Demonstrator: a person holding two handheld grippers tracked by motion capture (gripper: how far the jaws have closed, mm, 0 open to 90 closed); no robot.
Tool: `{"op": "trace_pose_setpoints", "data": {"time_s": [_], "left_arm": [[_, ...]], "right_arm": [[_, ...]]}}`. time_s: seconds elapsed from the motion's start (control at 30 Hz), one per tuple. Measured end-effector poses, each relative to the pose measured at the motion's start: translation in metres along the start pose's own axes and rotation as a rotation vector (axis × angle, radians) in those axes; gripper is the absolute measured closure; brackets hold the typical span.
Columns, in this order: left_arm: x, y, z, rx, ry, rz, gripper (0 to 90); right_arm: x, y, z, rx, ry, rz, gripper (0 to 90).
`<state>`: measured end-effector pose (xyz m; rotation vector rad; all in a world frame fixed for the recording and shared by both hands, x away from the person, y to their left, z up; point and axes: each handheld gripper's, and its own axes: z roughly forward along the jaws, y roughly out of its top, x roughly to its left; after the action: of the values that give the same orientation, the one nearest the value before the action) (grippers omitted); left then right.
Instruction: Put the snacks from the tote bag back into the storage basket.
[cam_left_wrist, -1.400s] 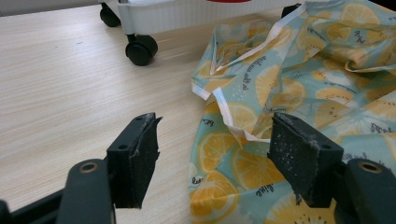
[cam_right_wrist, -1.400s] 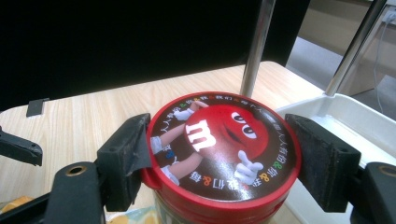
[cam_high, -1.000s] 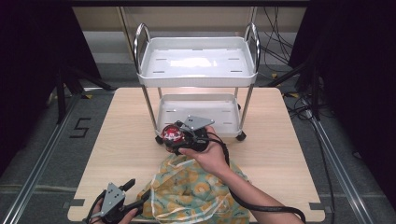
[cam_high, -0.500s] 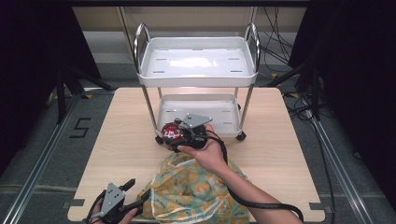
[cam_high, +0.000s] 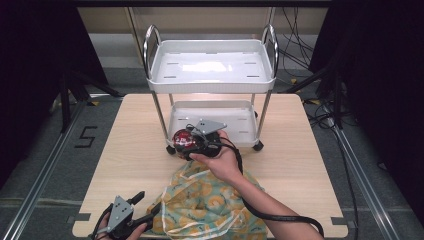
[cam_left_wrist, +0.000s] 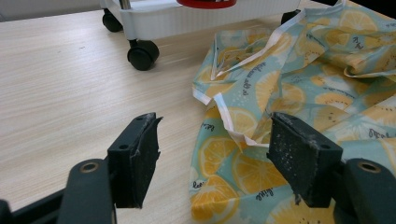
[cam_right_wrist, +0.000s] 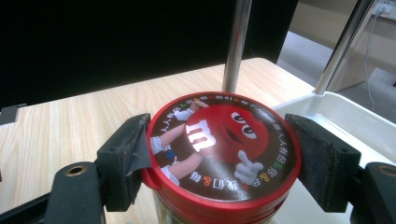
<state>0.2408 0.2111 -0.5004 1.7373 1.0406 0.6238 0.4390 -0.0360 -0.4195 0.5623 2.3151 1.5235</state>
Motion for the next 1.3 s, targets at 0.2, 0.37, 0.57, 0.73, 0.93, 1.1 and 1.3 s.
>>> {"op": "trace_pose_setpoints", "data": {"time_s": [0.2,0.37,0.57,0.73,0.93,1.1,1.3], "left_arm": [[0.001,0.000,0.000,0.000,-0.002,0.005,32.6],[0.001,0.000,-0.001,-0.001,0.000,0.003,32.6],[-0.001,0.000,-0.001,-0.010,0.008,-0.007,32.5],[0.000,0.001,-0.001,-0.007,0.011,-0.003,32.5],[0.000,0.001,-0.001,-0.007,0.008,-0.001,32.6],[0.000,0.001,-0.001,-0.007,0.011,-0.001,32.6],[0.000,0.001,-0.001,-0.010,0.011,-0.003,32.6]], "right_arm": [[0.000,0.003,0.000,-0.001,0.004,-0.002,26.7],[-0.002,0.005,0.003,-0.005,0.001,-0.005,26.7],[-0.002,0.006,0.006,-0.010,-0.006,-0.004,26.7],[-0.001,0.007,0.007,0.017,0.006,0.011,26.7],[-0.002,0.008,0.008,0.023,0.005,0.017,26.7],[-0.004,0.010,0.011,0.000,-0.012,0.002,26.7],[-0.004,0.011,0.011,0.008,-0.010,0.017,26.7]]}}
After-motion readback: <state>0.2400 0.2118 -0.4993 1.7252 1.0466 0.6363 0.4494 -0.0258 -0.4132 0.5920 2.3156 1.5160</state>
